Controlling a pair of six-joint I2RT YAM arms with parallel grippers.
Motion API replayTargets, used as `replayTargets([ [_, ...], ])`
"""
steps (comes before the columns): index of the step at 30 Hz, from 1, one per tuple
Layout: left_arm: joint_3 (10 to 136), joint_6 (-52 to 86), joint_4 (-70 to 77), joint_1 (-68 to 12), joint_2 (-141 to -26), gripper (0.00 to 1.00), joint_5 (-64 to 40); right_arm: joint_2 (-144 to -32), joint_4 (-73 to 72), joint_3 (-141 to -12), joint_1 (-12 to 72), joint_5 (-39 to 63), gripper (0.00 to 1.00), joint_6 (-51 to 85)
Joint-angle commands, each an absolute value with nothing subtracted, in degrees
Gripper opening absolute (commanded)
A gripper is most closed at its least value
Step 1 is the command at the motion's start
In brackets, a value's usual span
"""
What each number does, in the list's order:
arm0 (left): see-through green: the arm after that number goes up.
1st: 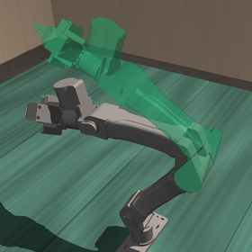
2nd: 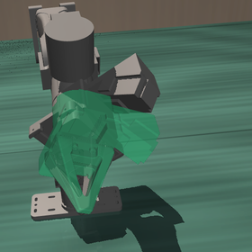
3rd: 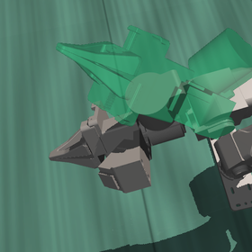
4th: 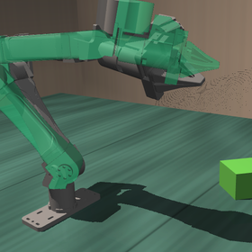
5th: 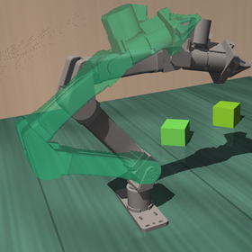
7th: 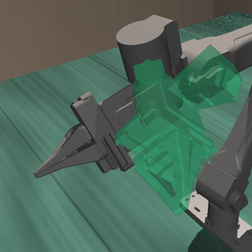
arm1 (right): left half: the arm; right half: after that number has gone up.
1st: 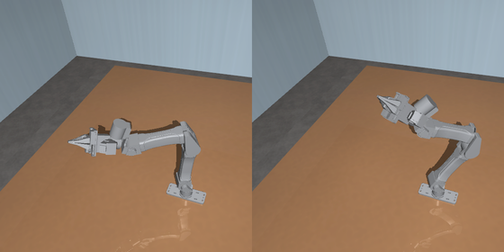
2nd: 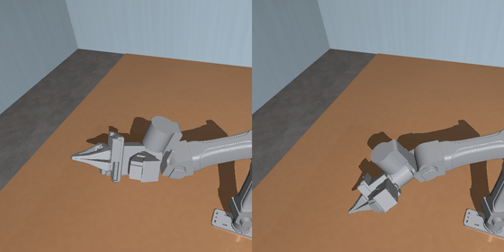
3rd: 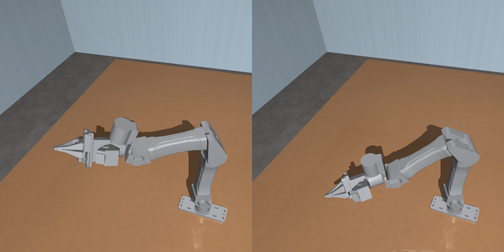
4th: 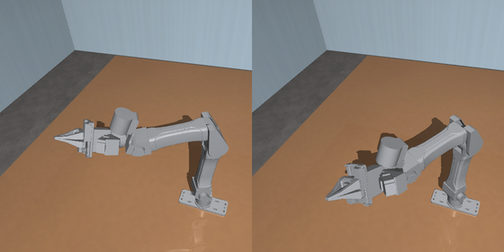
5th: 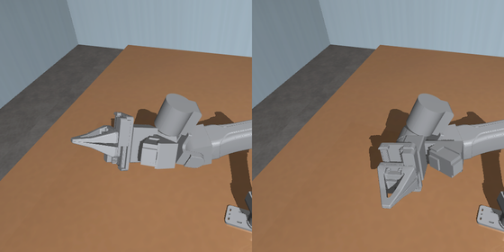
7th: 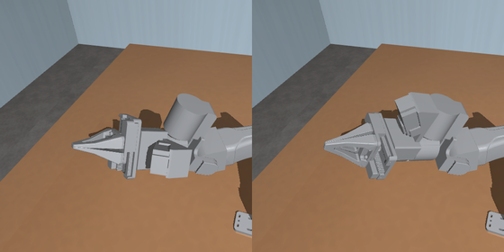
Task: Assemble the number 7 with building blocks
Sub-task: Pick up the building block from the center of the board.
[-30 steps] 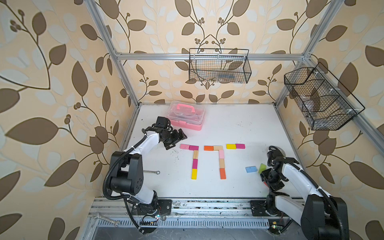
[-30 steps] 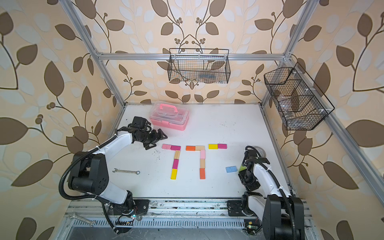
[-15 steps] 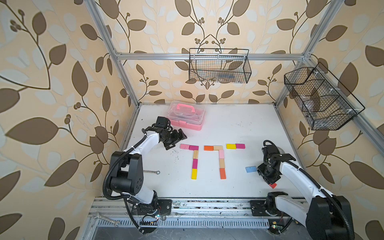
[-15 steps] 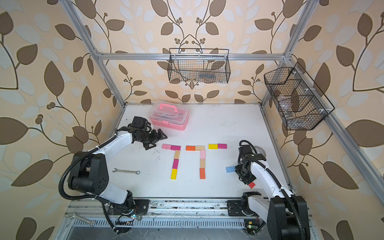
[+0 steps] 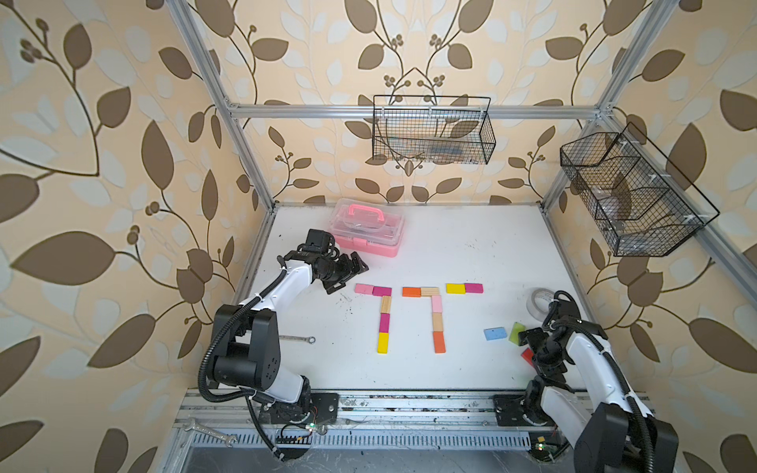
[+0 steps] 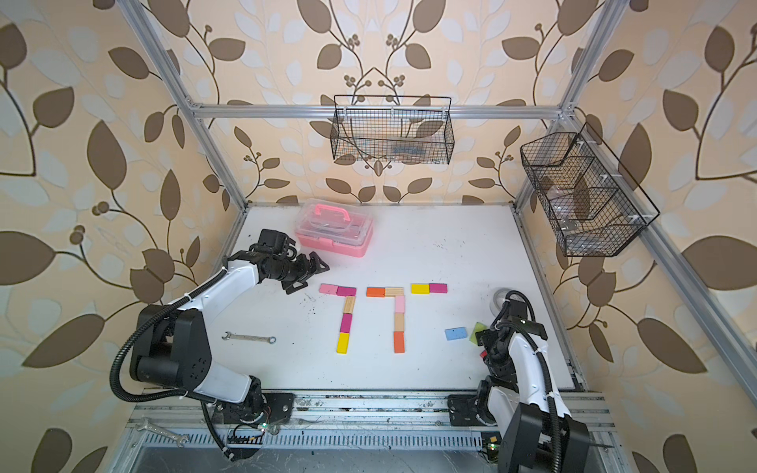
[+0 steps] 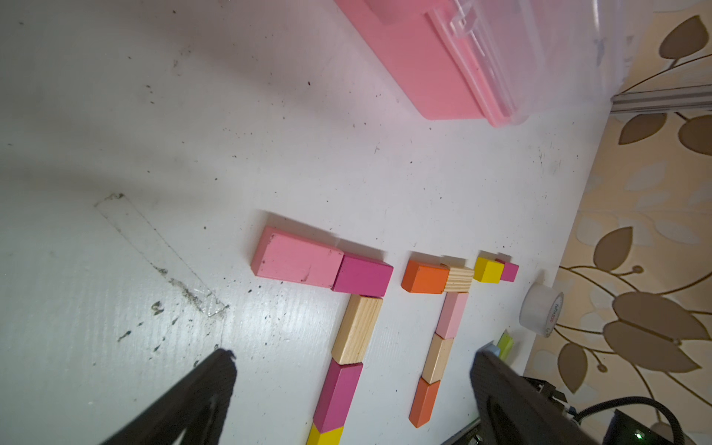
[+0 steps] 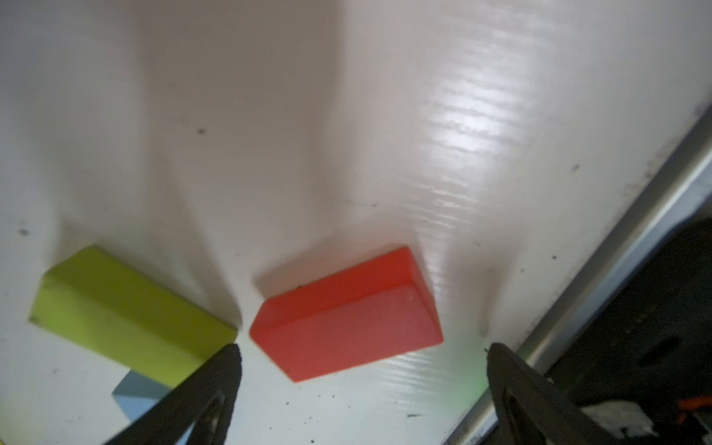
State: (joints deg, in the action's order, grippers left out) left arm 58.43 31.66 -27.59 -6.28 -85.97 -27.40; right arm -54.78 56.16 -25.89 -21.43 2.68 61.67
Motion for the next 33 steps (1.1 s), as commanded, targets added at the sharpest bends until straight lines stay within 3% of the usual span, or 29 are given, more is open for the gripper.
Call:
replayTargets([
  [1,57.72,32.15,-27.23,-5.89,-83.41,0.98,-27.25,-54.03,55.00,-24.56,-25.93,3.99,1.00,62.94],
  [11,58.19,31.86,-28.29,-5.89,-83.33,0.98,-26.68,-55.65,50.88,-23.44,-36.62,5.87,0.98,62.57],
  [19,59.33,31.47,-28.30,-5.89,-84.77,0.98,-26.89,-54.67,49.06,-19.83,-34.58,7.20,0.82,65.61],
  [21,59.20,31.42,-28.22,-5.89,-84.99,0.98,-27.11,-54.82,48.57,-19.77,-33.01,6.63,0.75,65.64],
  [30,59.06,30.41,-29.27,-5.89,-84.90,0.98,-27.09,-60.72,44.32,-22.69,-22.88,4.36,0.25,66.25],
  [33,59.46,29.90,-29.90,-5.89,-84.73,0.98,-26.90,-61.69,44.58,-24.02,-21.47,3.75,0.13,65.84],
])
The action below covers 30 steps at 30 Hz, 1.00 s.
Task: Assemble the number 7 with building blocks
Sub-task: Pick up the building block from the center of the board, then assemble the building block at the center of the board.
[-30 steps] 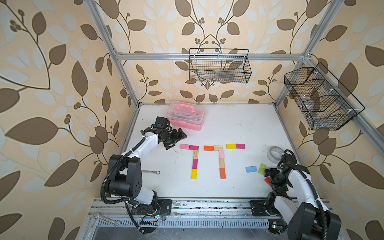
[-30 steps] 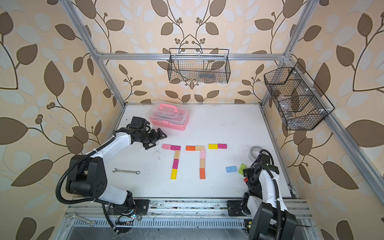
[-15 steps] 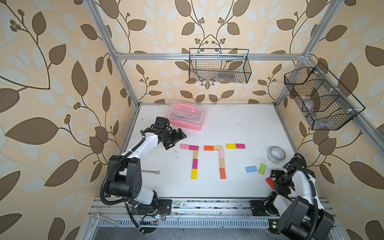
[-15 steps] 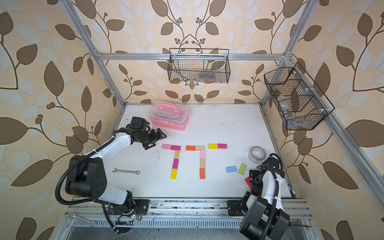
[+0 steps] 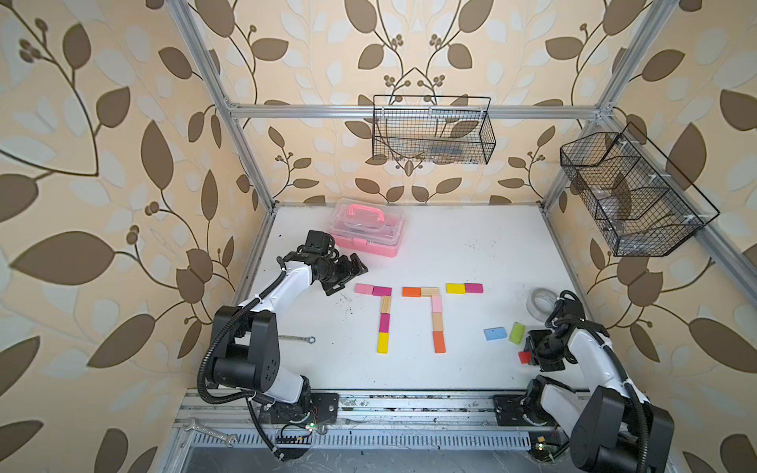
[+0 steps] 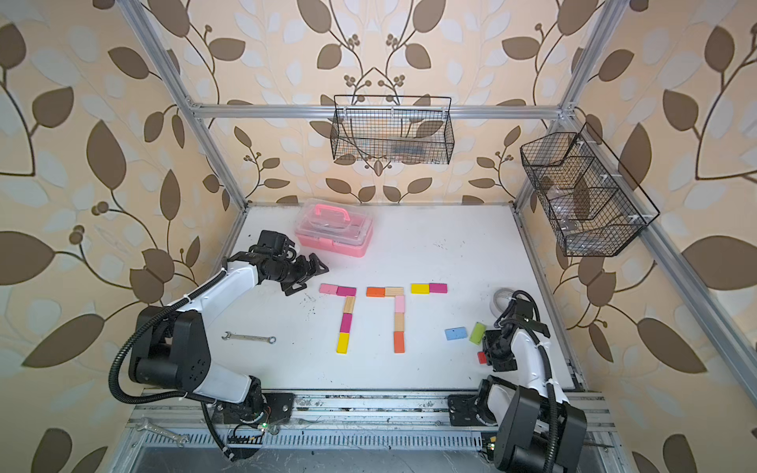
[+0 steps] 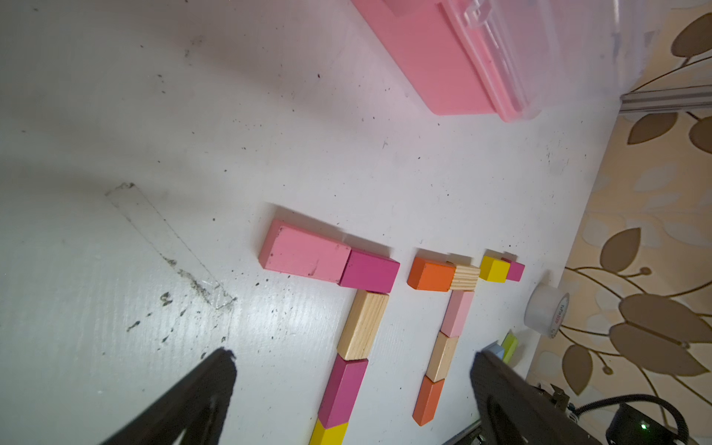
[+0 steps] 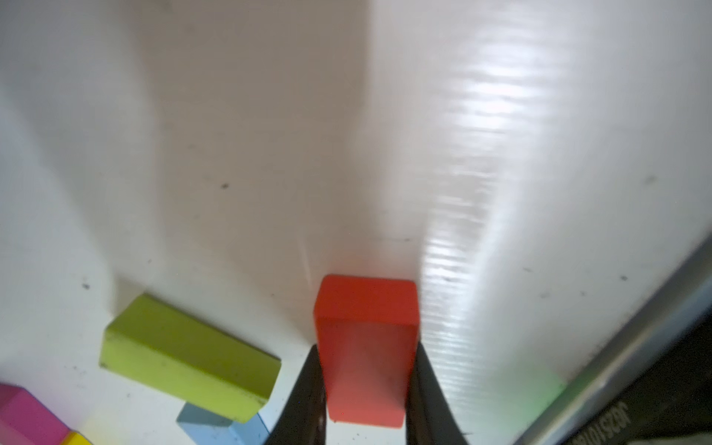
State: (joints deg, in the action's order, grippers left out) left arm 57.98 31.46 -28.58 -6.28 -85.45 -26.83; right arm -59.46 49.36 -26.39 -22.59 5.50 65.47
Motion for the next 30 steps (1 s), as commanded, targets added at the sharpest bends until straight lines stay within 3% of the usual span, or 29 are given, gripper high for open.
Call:
replayTargets([
  [1,59.59,29.76,-30.01,-5.89,-84.73,0.98,-26.85,-61.70,44.93,-24.40,-21.36,3.57,0.12,65.58],
  [5,59.85,29.59,-30.32,-5.89,-84.73,0.99,-26.80,-60.49,48.75,-28.59,-20.23,2.81,0.07,62.46],
  [10,60.59,29.39,-30.14,-5.89,-85.35,0.98,-27.22,-61.86,54.38,-41.01,-8.41,-1.13,0.06,56.45],
  [21,64.59,29.13,-31.37,-5.89,-87.71,0.98,-29.58,-85.84,49.56,-59.91,15.08,8.87,0.07,34.39],
  [30,64.79,29.87,-31.71,-6.63,-88.76,0.98,-31.84,-94.64,45.58,-59.13,17.32,8.71,0.06,31.18],
])
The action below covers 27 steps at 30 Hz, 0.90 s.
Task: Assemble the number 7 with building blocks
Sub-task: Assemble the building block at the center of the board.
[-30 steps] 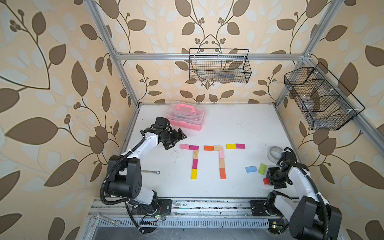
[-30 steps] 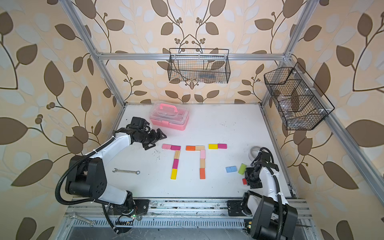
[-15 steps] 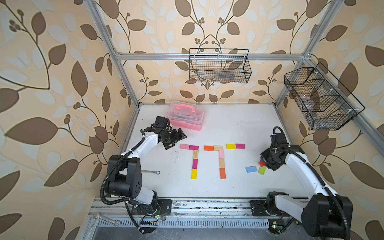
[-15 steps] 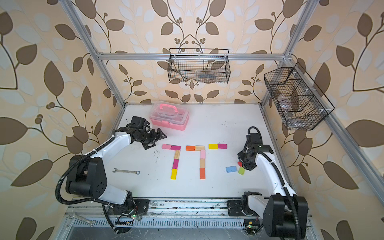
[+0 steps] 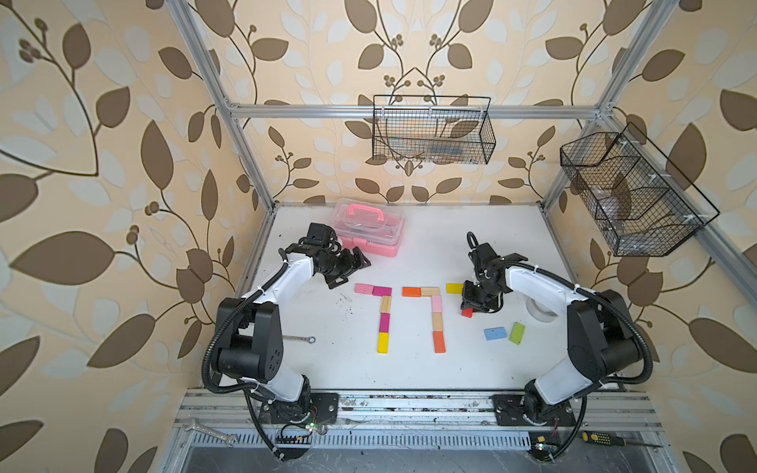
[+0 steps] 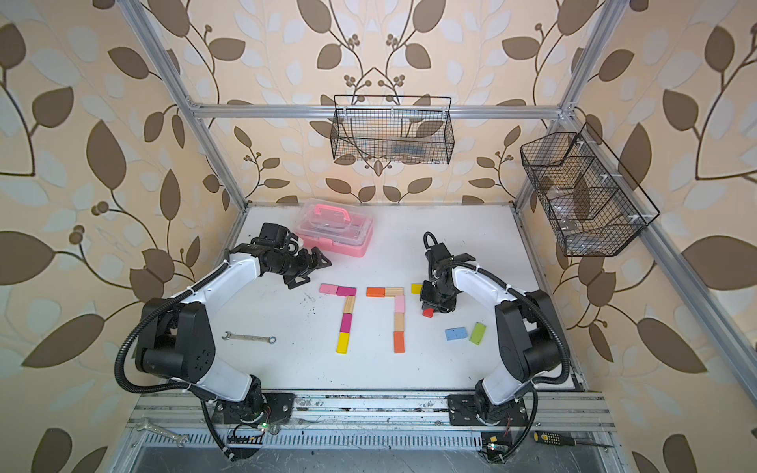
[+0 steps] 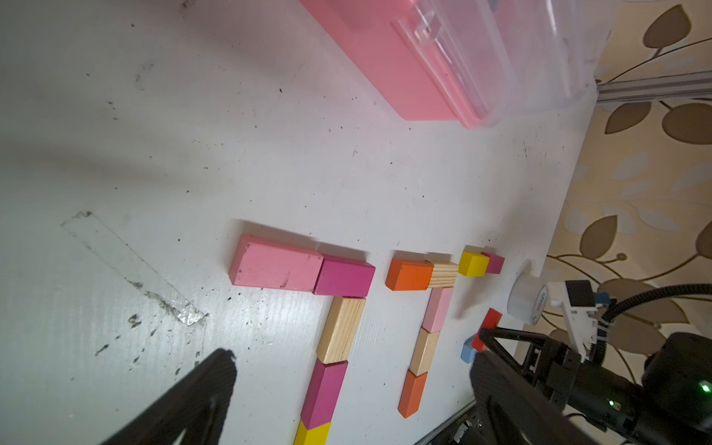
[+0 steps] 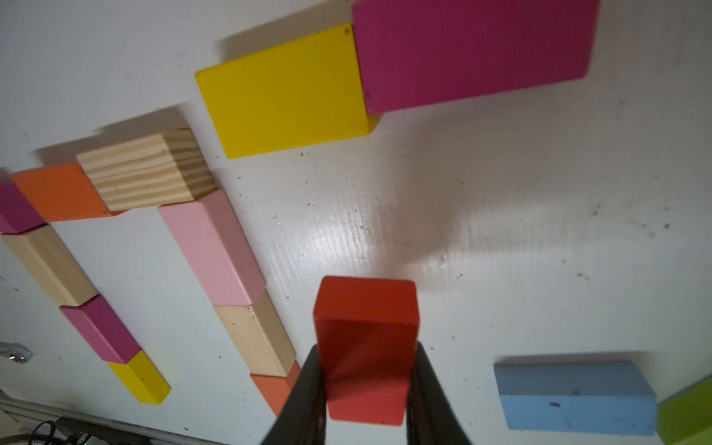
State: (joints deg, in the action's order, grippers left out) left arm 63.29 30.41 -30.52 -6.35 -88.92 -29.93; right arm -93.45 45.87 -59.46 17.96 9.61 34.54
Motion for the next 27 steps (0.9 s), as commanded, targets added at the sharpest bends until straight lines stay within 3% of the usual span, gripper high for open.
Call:
replayTargets([
  [1,64.64,29.86,-31.71,-6.68,-88.53,0.98,-31.84,-95.18,45.87,-59.19,16.81,8.19,0.06,30.19],
  [13,64.95,29.88,-32.62,-7.12,-88.60,0.98,-31.59,-101.82,53.66,-65.10,11.40,-0.15,0.06,15.24],
  [27,67.73,30.41,-32.96,-8.17,-91.72,0.98,-31.04,-108.16,53.04,-68.64,10.72,1.84,0.07,13.38],
])
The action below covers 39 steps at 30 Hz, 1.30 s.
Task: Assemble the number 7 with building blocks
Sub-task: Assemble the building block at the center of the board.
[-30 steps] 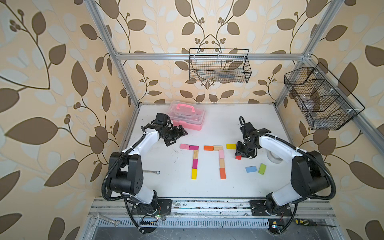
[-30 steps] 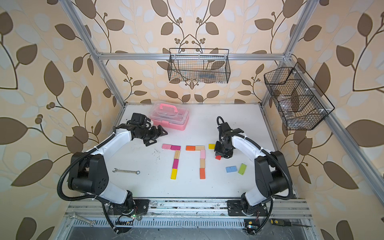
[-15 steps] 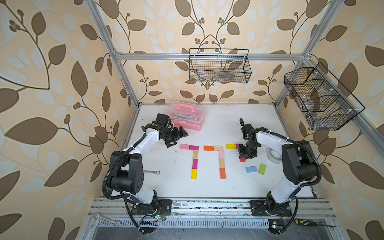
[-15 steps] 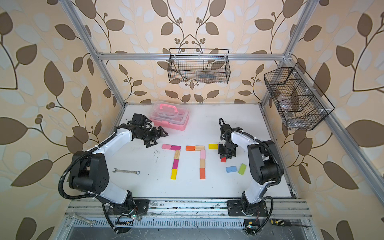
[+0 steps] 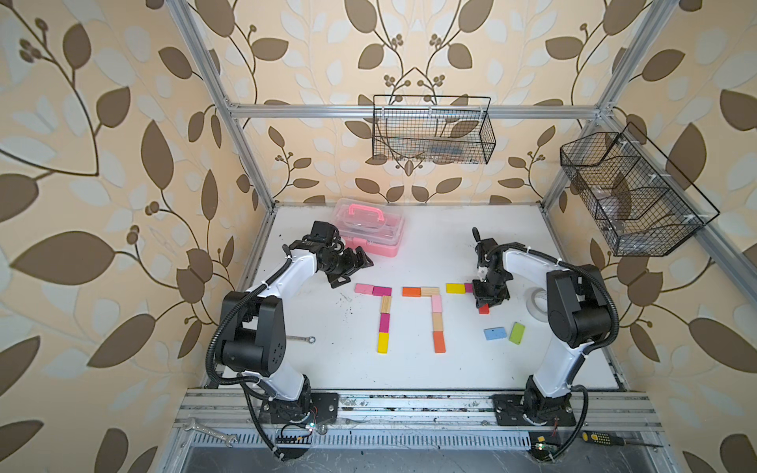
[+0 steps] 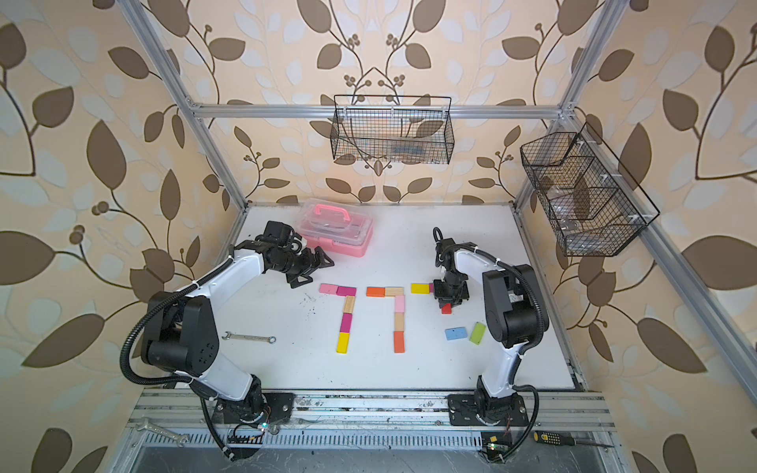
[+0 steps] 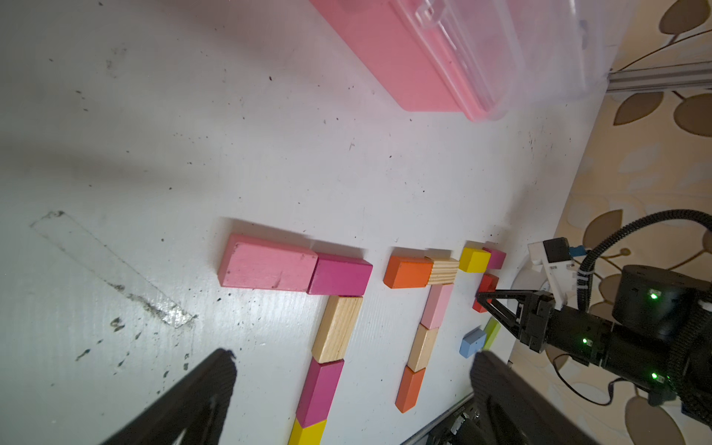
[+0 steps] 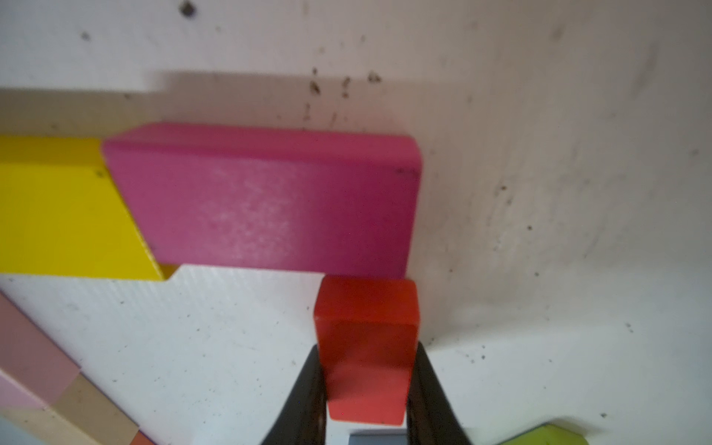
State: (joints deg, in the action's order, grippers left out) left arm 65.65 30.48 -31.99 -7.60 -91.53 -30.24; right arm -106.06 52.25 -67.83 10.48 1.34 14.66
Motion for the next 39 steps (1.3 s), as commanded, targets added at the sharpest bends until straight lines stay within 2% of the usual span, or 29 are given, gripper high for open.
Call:
replayTargets([
  [1,67.68,30.39,-33.01,-8.17,-91.88,0.98,-31.02,-108.48,52.85,-68.64,10.77,1.85,0.07,13.49],
  [8,68.03,30.38,-33.11,-8.26,-92.48,0.98,-30.94,-109.94,52.21,-68.99,10.70,2.71,0.11,14.75],
  [14,68.40,30.06,-33.34,-8.26,-92.72,0.98,-30.94,-110.29,52.20,-68.83,10.64,2.76,0.39,15.00],
  [17,68.30,29.69,-33.62,-8.26,-92.40,0.98,-30.85,-110.19,52.19,-68.89,10.50,2.74,0.50,15.11],
  [23,67.96,29.17,-33.94,-8.26,-91.77,0.98,-30.83,-108.66,51.66,-68.46,9.94,4.40,0.61,16.70],
  [26,67.70,28.96,-34.04,-8.26,-91.17,0.98,-30.59,-104.70,50.58,-66.76,9.19,6.12,0.66,19.33],
  [30,67.05,28.95,-33.80,-8.26,-90.35,0.98,-30.41,-95.76,47.56,-63.02,8.09,10.29,0.84,26.37],
  [35,66.63,29.67,-32.56,-8.26,-90.18,0.98,-30.67,-84.33,41.50,-54.83,7.54,14.89,0.98,43.95],
  [39,66.38,30.85,-31.11,-8.26,-90.31,0.98,-31.17,-74.02,32.91,-46.22,8.52,16.67,1.00,58.97],
])
